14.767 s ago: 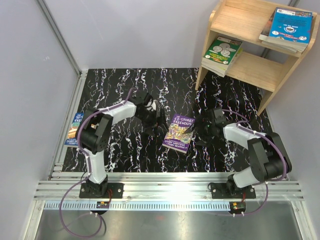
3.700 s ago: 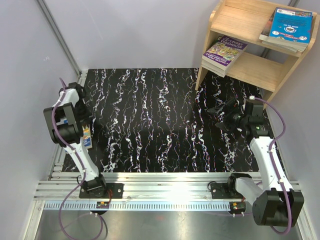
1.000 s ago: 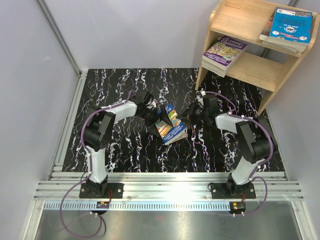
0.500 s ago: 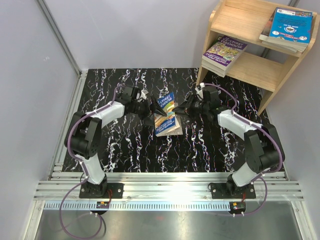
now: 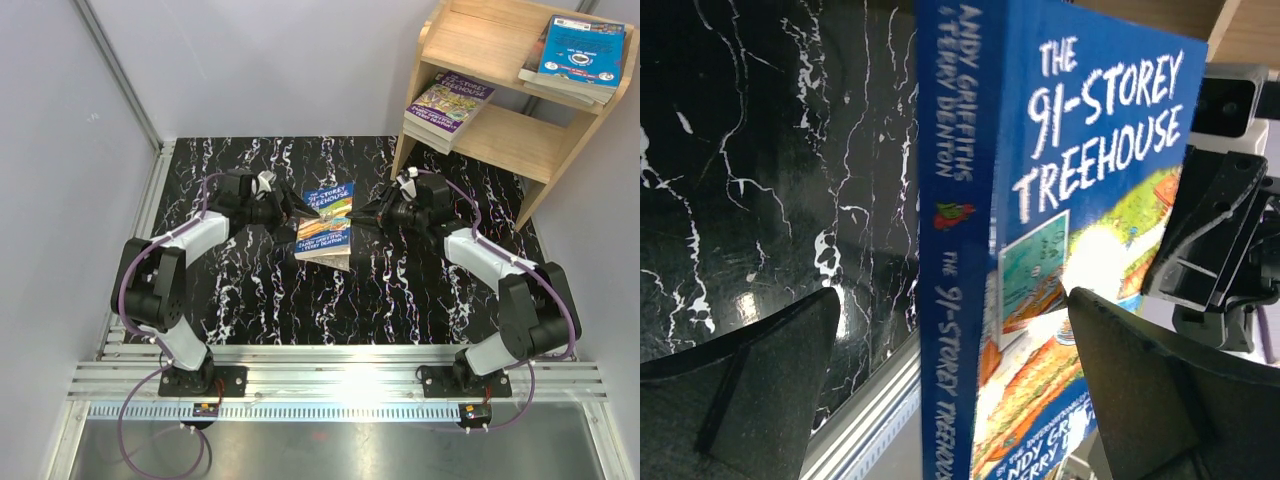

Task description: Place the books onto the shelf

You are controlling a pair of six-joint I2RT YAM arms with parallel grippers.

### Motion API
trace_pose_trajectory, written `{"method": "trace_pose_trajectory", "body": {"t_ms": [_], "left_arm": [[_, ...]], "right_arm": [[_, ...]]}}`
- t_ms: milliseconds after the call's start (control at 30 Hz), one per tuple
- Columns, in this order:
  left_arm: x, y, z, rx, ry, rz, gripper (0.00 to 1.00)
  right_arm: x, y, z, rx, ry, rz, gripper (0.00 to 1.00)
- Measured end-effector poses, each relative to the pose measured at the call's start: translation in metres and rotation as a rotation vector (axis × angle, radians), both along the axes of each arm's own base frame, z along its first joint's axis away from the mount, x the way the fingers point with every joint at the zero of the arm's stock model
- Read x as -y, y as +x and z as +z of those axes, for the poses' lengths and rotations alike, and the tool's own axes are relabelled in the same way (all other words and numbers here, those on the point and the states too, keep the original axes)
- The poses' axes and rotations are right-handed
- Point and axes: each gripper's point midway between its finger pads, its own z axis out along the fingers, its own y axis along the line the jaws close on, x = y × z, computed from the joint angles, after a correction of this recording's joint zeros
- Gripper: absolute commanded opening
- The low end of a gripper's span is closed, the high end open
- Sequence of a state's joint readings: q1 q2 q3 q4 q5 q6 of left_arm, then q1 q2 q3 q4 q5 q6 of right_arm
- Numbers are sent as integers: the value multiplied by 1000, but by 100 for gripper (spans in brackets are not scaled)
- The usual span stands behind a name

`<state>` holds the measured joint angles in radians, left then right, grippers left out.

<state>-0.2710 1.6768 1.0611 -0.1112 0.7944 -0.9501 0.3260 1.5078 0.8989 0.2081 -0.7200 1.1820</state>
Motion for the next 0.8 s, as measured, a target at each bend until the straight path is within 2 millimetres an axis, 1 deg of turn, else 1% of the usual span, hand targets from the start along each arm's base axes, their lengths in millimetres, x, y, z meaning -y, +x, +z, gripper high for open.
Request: {"method": "trace_pose_trajectory", "body": {"t_ms": [133, 167, 233, 300, 333, 367, 433, 467, 533, 633, 667, 700, 733, 767, 800], "left_arm": [[-6, 5, 1, -13, -36, 31, 99], [-7, 7, 2, -11, -44, 37, 97], [-6, 12, 9, 5, -69, 49, 90], [-3, 16, 18, 27, -101, 51, 76], [-1, 18, 22, 36, -120, 52, 54], [1, 19, 26, 38, -135, 52, 42], [7, 19, 34, 58, -163, 41, 9], [8, 20, 39, 62, -180, 38, 0], [10, 24, 44, 85, -199, 35, 0], [12, 27, 46, 81, -219, 35, 0], [12, 28, 47, 80, -224, 34, 0], [13, 28, 49, 79, -228, 34, 0], [13, 30, 52, 79, -233, 32, 0], [14, 32, 57, 81, -237, 30, 0], [15, 35, 63, 86, -241, 26, 0]], "right_arm": [[-1, 0, 7, -5, 23, -3, 0], [-1, 0, 8, -5, 29, -5, 0], [-1, 2, 13, 4, 49, -10, 0], [-2, 3, 16, 10, 65, -14, 0], [-2, 3, 17, 11, 76, -17, 0], [-2, 3, 17, 10, 85, -19, 0], [-2, 1, 17, 3, 102, -14, 0], [-1, 0, 16, -5, 109, -12, 0], [0, 1, 15, -15, 113, -17, 0], [3, 3, 15, -16, 113, -23, 0], [3, 4, 15, -17, 109, -22, 14], [3, 4, 15, -17, 101, -19, 36], [4, 5, 16, -15, 96, -18, 55], [5, 6, 17, -14, 83, -14, 78], [5, 7, 19, -5, 70, -8, 97]]}}
